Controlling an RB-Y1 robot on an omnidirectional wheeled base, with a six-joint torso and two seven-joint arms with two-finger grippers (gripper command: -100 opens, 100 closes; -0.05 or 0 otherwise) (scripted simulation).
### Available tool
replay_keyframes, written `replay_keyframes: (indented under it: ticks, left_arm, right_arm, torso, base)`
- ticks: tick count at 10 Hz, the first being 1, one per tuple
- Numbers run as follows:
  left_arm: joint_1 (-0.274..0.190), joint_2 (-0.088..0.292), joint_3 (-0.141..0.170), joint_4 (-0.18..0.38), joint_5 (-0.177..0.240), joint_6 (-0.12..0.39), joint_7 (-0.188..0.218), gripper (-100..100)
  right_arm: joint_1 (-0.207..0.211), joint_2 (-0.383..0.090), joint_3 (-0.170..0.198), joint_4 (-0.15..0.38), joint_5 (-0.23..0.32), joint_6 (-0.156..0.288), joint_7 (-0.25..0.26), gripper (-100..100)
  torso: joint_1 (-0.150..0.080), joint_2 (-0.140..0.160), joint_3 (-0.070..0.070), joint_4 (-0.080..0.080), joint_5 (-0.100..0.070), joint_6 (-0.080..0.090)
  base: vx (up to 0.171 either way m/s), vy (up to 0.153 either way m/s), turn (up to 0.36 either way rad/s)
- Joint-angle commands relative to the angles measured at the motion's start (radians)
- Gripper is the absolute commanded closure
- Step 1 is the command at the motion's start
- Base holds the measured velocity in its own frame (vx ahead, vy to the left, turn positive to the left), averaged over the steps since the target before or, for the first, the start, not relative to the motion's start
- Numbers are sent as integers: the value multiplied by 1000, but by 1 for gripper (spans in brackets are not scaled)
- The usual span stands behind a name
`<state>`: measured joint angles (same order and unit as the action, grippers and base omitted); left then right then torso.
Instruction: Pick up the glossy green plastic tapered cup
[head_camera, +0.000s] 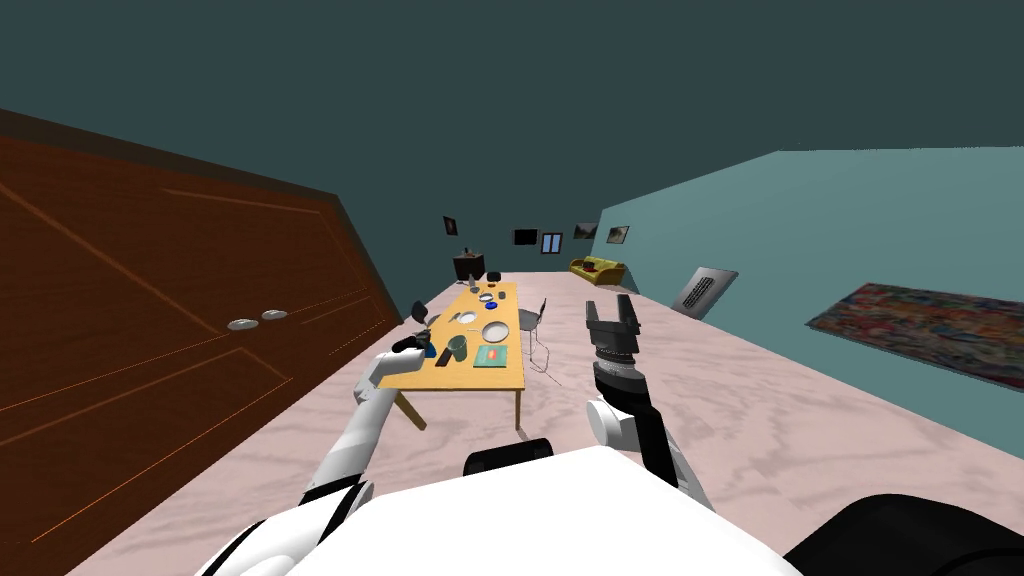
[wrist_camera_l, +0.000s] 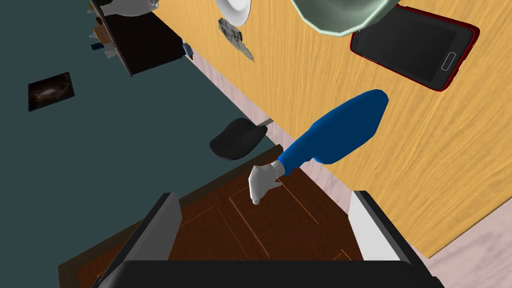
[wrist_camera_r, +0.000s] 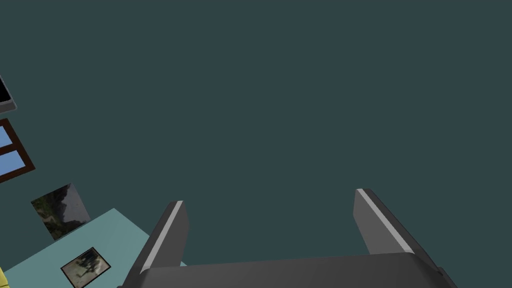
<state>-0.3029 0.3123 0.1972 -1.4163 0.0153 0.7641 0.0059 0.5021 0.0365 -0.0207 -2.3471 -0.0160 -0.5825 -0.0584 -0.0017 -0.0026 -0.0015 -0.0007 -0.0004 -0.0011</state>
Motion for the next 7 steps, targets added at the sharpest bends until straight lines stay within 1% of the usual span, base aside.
replay_keyframes:
  ticks: [1, 2, 3, 4, 5, 6, 7]
  left_arm:
    - [-35, 1, 7, 50, 2, 50, -3, -100]
    - [-35, 1, 7, 54, 2, 64, -3, -100]
    - [-60, -1, 12, 92, 3, 102, -5, -100]
    - [-60, -1, 12, 92, 3, 110, -5, -100]
    - [-84, -2, 17, 129, 5, 148, -7, -100]
    - [-84, -2, 17, 129, 5, 154, -7, -100]
    - [-104, -3, 21, 165, 6, 195, -10, -100]
  right_arm:
    - [0, 0, 0, 0, 0, 0, 0, 0]
    - [0, 0, 0, 0, 0, 0, 0, 0]
    - [0, 0, 0, 0, 0, 0, 0, 0]
    - [0, 0, 0, 0, 0, 0, 0, 0]
    - [0, 0, 0, 0, 0, 0, 0, 0]
    - [0, 0, 0, 0, 0, 0, 0, 0]
    - [0, 0, 0, 0, 0, 0, 0, 0]
  torso:
    - [0, 0, 0, 0, 0, 0]
    - [0, -1, 0, 0, 0, 0]
    - [0, 0, 0, 0, 0, 0]
    - [0, -1, 0, 0, 0, 0]
    - [1, 0, 0, 0, 0, 0]
    - [0, 0, 0, 0, 0, 0]
    - [0, 0, 0, 0, 0, 0]
  base:
    - [52, -29, -91]
    - [49, -18, -47]
    - [48, -16, -90]
    - [36, -16, -43]
    - [42, -26, -83]
    - [38, -18, -46]
    - [40, -20, -71]
